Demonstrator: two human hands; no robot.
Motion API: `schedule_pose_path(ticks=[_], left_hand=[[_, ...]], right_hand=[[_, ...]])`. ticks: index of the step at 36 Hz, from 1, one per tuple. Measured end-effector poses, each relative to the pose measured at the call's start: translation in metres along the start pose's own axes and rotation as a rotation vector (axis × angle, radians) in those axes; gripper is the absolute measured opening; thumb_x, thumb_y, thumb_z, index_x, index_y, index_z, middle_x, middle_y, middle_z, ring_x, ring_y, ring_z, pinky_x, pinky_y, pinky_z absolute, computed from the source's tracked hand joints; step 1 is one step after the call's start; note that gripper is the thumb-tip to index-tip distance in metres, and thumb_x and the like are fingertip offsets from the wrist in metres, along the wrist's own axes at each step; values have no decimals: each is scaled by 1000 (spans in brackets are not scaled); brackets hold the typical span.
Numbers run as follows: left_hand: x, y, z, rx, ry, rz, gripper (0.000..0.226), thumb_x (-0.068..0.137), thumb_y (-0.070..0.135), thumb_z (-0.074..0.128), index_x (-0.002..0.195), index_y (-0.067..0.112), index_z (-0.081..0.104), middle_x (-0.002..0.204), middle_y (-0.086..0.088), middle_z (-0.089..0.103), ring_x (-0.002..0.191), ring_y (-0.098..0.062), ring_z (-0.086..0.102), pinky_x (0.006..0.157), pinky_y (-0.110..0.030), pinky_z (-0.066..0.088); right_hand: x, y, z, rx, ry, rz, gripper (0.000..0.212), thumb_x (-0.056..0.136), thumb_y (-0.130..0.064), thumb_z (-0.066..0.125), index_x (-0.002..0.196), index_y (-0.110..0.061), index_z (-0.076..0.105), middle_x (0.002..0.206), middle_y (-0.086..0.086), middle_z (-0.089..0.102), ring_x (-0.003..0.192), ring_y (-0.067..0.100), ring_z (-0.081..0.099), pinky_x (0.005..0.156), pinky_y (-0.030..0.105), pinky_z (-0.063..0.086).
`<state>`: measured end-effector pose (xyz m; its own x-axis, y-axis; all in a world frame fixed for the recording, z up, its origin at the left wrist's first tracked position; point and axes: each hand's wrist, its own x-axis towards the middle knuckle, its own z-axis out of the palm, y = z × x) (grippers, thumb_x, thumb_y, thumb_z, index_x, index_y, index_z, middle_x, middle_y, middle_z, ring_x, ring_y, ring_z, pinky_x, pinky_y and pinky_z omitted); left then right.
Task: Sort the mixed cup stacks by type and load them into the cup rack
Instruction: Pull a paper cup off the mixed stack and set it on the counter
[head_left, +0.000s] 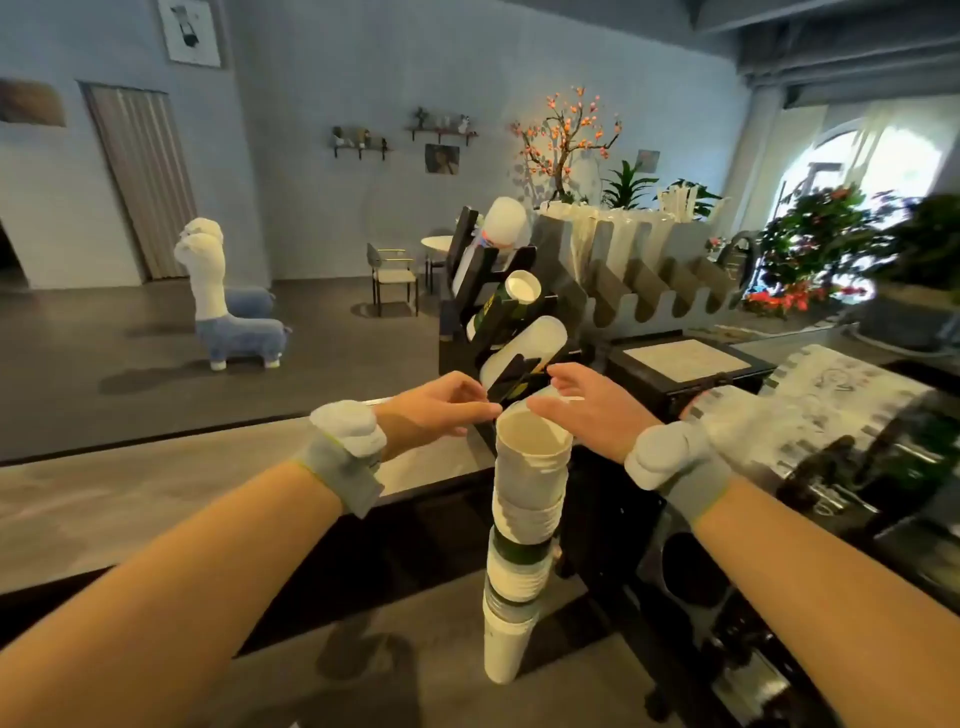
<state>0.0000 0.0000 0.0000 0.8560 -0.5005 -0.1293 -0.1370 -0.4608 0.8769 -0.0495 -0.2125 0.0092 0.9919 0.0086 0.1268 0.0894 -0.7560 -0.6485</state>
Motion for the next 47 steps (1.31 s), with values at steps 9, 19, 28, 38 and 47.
schedule_pose_path(ticks=[9,19,28,38,47], left_hand=[[24,-24,39,1,-54,-45,81,79,42,78,144,23,34,149,2,43,135,-21,44,114,-40,37],[30,-35,44,73,-36,40,75,83,35,76,146,24,36,148,3,46,134,-17,45,109,-32,36],[34,-32,41,-28,21,104,68,84,39,73,141,30,38,141,8,50,120,-9,48,109,-36,39],[38,-26,39,-112,27,114,74,76,35,79,139,26,42,136,5,56,124,-17,54,108,-40,44],[40,-26,43,-97,-38,89,76,79,30,80,142,30,36,136,7,54,123,-16,52,109,-41,41]], right_hand=[[-10,35,24,-78,-83,50,96,79,-55,72,154,-19,24,150,0,42,134,22,45,107,34,40],[-8,55,34,56,-66,10,92,74,-52,79,148,-25,33,142,-6,48,128,15,48,105,32,43],[-4,49,28,167,20,-33,73,79,-45,76,141,-27,42,124,-14,51,111,4,49,75,7,38],[-1,42,23,170,48,-51,95,63,-73,70,142,-28,43,135,-7,55,123,14,52,104,35,46],[-2,33,21,238,118,-70,76,79,-53,71,143,-28,39,135,-9,51,118,8,48,92,21,39]])
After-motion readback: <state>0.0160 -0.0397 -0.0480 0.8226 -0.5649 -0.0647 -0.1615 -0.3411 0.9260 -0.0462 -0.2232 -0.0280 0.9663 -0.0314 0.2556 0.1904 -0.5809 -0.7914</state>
